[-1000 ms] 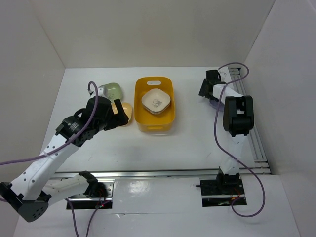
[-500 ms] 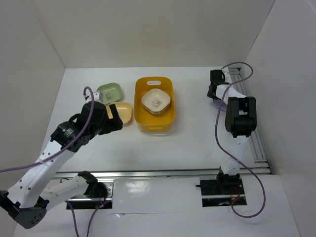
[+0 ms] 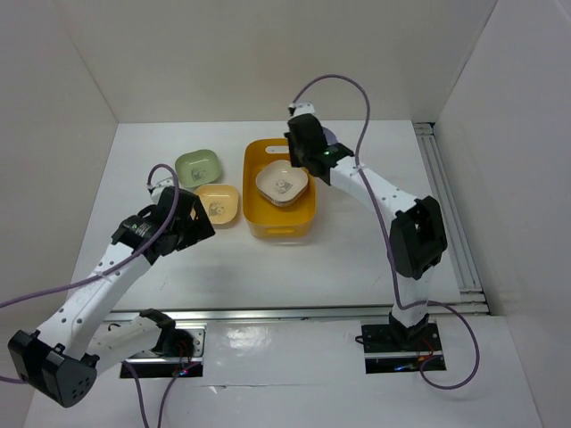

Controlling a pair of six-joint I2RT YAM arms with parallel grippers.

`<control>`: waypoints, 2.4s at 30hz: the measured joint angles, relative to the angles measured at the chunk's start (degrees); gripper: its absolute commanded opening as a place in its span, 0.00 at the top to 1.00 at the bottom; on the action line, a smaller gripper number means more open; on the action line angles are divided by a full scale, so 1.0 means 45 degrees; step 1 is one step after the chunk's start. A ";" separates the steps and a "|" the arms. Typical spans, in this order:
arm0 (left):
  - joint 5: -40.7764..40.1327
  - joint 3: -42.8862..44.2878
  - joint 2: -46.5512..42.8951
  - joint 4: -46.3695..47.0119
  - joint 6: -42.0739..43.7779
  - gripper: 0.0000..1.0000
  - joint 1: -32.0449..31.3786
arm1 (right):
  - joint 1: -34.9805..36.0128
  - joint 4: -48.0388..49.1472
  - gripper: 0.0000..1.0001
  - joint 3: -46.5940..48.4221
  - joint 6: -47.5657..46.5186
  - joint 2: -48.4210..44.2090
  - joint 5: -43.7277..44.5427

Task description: Place the plates into the plastic bin on the countertop

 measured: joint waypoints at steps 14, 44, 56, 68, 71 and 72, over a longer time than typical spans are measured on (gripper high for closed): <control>0.0588 -0.0850 0.2458 0.1355 -0.0957 0.01 0.1054 | 0.3327 -0.0835 1.00 0.0996 -0.2283 0.1175 0.1326; 0.1758 0.0117 0.8655 0.5974 -0.0233 0.07 0.4187 | 0.6081 0.0928 0.00 -0.3181 -0.3026 -0.5124 0.1501; 0.1044 -0.0826 0.8252 0.7456 -0.1239 0.98 0.4347 | 0.6785 0.1277 0.00 -0.4877 -0.2268 -0.6892 0.1851; -0.0364 -0.0923 0.1297 0.4031 -0.2229 1.00 0.3929 | 0.7174 0.1292 0.00 -0.5115 -0.1064 -0.7077 0.3653; 0.0325 -0.0369 0.0214 0.4512 -0.2166 1.00 0.3225 | 0.7004 0.1282 0.00 -0.5586 0.0005 -0.7713 0.4687; 0.0491 0.0073 0.0311 0.4600 -0.2157 1.00 0.2861 | 0.6873 0.1248 0.00 -0.5731 0.0432 -0.7956 0.4998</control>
